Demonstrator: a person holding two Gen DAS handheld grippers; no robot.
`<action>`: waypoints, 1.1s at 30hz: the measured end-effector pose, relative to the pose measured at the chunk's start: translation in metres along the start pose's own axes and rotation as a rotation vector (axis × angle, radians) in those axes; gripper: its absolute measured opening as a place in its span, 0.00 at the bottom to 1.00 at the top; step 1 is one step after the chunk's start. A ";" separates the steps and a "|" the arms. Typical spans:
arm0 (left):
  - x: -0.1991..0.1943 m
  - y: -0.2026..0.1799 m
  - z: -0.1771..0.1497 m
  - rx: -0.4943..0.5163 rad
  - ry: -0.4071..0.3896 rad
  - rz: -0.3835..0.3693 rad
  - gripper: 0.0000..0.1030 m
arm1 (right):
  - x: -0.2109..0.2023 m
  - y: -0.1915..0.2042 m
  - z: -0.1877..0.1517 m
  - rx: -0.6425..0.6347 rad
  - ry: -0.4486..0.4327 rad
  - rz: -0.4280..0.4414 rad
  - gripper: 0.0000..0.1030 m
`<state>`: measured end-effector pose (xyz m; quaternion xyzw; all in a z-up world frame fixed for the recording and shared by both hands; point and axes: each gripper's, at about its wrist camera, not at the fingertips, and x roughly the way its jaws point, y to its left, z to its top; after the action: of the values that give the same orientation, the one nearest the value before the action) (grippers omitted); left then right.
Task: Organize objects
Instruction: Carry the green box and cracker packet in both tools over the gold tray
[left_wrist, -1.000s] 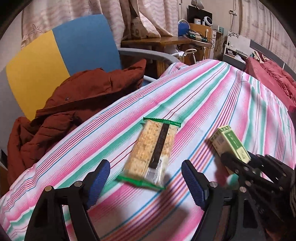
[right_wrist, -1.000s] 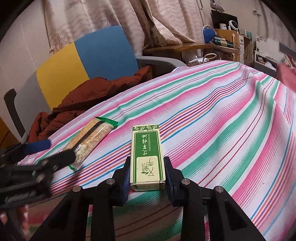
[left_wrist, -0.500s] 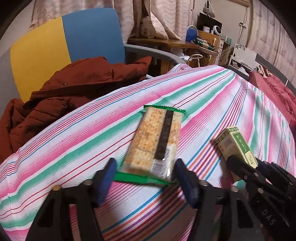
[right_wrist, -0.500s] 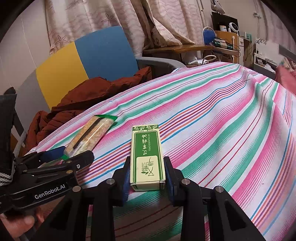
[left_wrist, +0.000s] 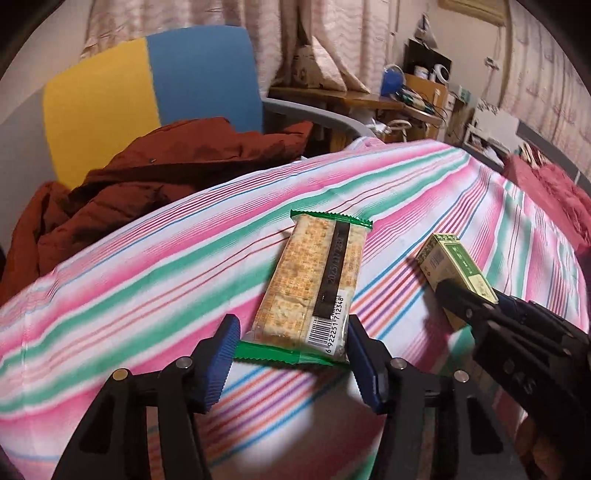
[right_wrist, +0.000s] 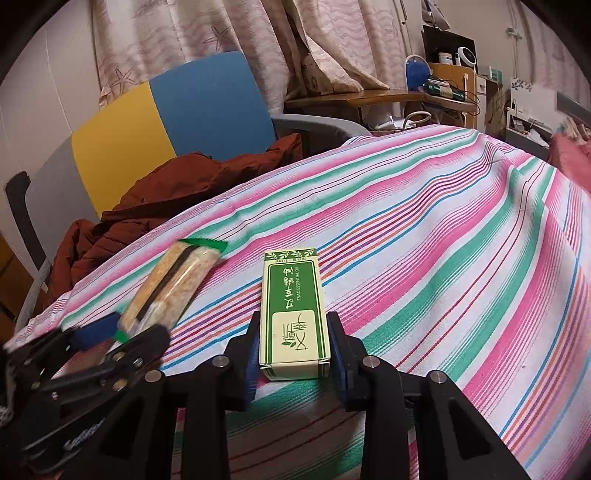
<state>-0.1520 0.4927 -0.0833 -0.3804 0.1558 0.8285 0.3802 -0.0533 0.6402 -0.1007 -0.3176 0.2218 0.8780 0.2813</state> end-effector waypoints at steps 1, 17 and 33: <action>-0.004 0.002 -0.003 -0.016 -0.006 0.001 0.57 | 0.000 0.000 0.000 -0.003 0.000 -0.004 0.31; -0.071 0.018 -0.063 -0.166 -0.103 -0.012 0.56 | -0.020 0.017 -0.006 -0.089 -0.043 -0.026 0.31; -0.147 0.027 -0.135 -0.215 -0.198 0.037 0.56 | -0.090 0.048 -0.057 -0.162 -0.055 0.100 0.31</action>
<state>-0.0409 0.3260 -0.0630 -0.3325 0.0347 0.8808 0.3353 -0.0015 0.5405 -0.0695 -0.3038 0.1578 0.9143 0.2165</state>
